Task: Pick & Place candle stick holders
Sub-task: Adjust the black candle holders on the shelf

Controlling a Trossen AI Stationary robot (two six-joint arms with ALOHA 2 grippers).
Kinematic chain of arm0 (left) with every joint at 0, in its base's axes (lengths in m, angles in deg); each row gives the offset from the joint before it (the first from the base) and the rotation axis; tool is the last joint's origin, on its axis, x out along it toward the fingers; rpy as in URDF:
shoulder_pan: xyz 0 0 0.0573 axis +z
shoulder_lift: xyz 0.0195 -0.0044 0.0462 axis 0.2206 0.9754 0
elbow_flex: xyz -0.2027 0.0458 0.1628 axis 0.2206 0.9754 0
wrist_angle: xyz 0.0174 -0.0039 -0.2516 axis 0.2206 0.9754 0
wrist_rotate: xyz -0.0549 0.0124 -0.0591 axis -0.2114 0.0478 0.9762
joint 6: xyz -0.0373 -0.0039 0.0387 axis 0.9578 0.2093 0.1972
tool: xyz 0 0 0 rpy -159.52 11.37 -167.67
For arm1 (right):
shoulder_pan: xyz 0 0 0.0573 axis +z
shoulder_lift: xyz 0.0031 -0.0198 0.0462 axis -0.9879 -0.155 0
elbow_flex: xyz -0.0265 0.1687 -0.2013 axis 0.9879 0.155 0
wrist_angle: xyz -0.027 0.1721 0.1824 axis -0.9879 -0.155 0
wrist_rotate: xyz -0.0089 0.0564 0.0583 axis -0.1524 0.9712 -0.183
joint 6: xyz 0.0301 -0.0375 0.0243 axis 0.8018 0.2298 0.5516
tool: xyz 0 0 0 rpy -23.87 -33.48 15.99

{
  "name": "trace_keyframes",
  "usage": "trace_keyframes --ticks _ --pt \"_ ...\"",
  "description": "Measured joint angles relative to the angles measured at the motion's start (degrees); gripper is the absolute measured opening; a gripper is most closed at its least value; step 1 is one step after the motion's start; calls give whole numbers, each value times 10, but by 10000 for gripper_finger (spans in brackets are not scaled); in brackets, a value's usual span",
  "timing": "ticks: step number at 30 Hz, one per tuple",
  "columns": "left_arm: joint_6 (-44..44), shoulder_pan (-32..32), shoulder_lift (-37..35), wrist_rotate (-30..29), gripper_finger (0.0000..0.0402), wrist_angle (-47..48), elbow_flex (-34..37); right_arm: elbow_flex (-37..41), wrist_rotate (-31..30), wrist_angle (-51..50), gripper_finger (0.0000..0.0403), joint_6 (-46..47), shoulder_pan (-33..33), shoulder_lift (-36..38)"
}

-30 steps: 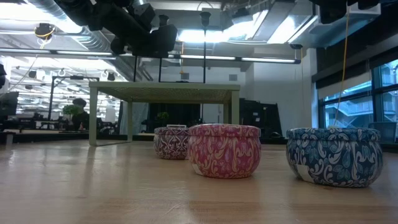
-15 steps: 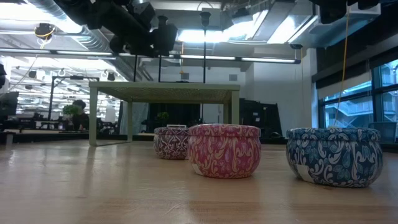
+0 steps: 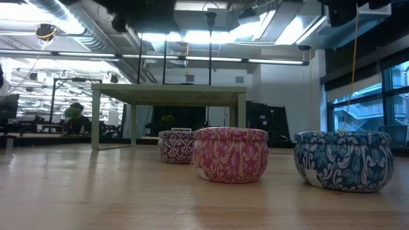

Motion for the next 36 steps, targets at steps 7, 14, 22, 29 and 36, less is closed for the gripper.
trace_keyframes --ticks 7,14,22,29,36 --pt "-24 -96 -90 1 184 68 0 0 0 11 188 32 0 -1" --pt "55 -176 -167 23 182 249 0 0 -27 23 188 47 0 -9" --pt "61 -204 -187 25 175 304 0 0 -184 161 188 17 -73 -103" --pt "53 -202 -187 22 173 304 0 0 11 299 188 2 -239 -194" --pt "53 -202 -187 22 171 300 0 -9 207 358 188 29 -405 -276"
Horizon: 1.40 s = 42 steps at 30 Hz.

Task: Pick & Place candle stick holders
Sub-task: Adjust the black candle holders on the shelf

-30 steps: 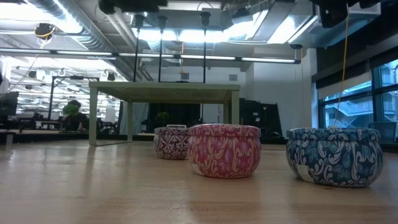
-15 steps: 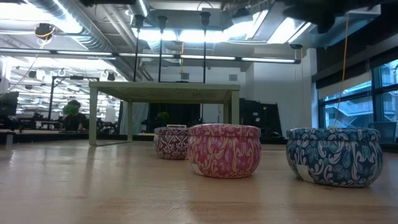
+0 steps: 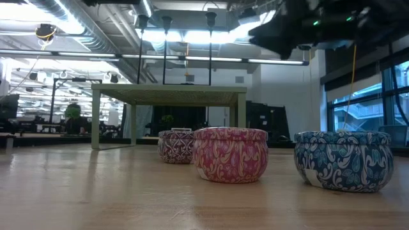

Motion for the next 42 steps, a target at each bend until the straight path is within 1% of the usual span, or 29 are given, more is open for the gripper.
trace_keyframes --ticks 4,7,9,13,17,23,25,29,31,33,39,40,42 --pt "0 0 0 0 171 0 0 -48 72 -1 188 1 -67 -63" --pt "0 0 0 0 171 0 0 -94 127 -3 188 -2 -98 -116" --pt "0 0 0 0 171 0 0 -127 153 -2 188 -12 -110 -151" --pt "0 0 0 1 171 0 0 -178 159 -14 188 -25 -127 -214" --pt "0 0 0 3 171 0 0 -213 168 -13 188 -26 -142 -259" --pt "0 0 0 16 171 0 0 -242 191 -11 188 -12 -152 -297" --pt "2 0 0 22 171 0 0 -243 212 -13 188 -12 -152 -305" --pt "14 0 0 30 171 0 0 -244 219 -12 184 -12 -152 -312" --pt "15 0 0 30 171 0 0 -244 219 -13 169 -12 -153 -313" --pt "15 0 0 30 171 0 0 -245 219 -13 142 -12 -154 -313" --pt "15 0 0 30 171 0 0 -245 218 -10 22 -15 -158 -313" --pt "15 0 0 30 171 0 0 -245 218 -10 16 -17 -158 -313" --pt "15 0 0 30 171 0 0 -245 218 -9 19 -20 -159 -313"
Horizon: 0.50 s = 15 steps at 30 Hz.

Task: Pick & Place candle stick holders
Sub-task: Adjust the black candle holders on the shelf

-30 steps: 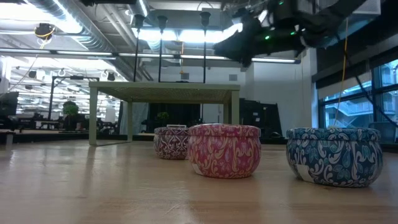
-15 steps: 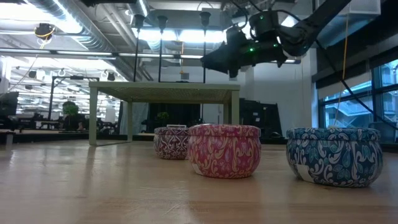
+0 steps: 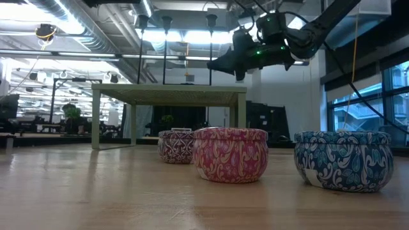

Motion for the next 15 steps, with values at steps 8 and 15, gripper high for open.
trace_keyframes --ticks 8,15 --pt "0 0 0 0 171 0 0 -33 -4 21 11 22 0 0" --pt "-1 0 0 0 171 0 0 -115 -11 -65 13 21 0 -25"
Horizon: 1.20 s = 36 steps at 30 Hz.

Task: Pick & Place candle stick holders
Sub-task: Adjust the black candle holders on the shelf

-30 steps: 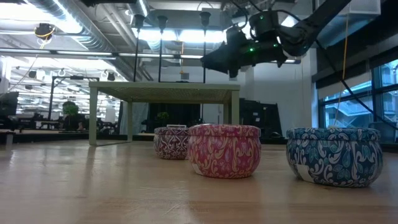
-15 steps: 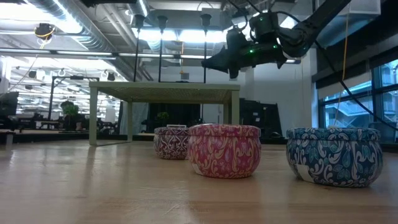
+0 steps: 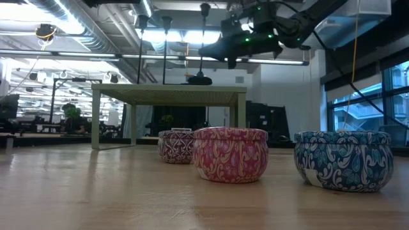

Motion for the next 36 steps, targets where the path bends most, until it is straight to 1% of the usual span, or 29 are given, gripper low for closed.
trace_keyframes --ticks 5,9,16,21,26,31,33,36 --pt "0 0 0 0 171 0 0 -37 0 -4 14 13 2 -51" --pt "0 0 0 0 171 0 0 -49 0 8 14 16 2 -74" --pt "0 0 0 1 171 0 0 -50 0 -6 14 17 9 -77" --pt "-1 0 0 2 171 0 0 -50 0 -17 14 -8 17 -80" --pt "0 0 0 2 171 0 0 -50 0 -18 14 -11 17 -80" --pt "0 0 0 2 171 0 0 -50 -17 -26 14 -19 17 -80" --pt "0 0 0 2 171 0 0 -50 -17 -27 18 -28 18 -80" --pt "0 0 0 2 171 0 0 -50 -18 -27 38 -28 17 -80"
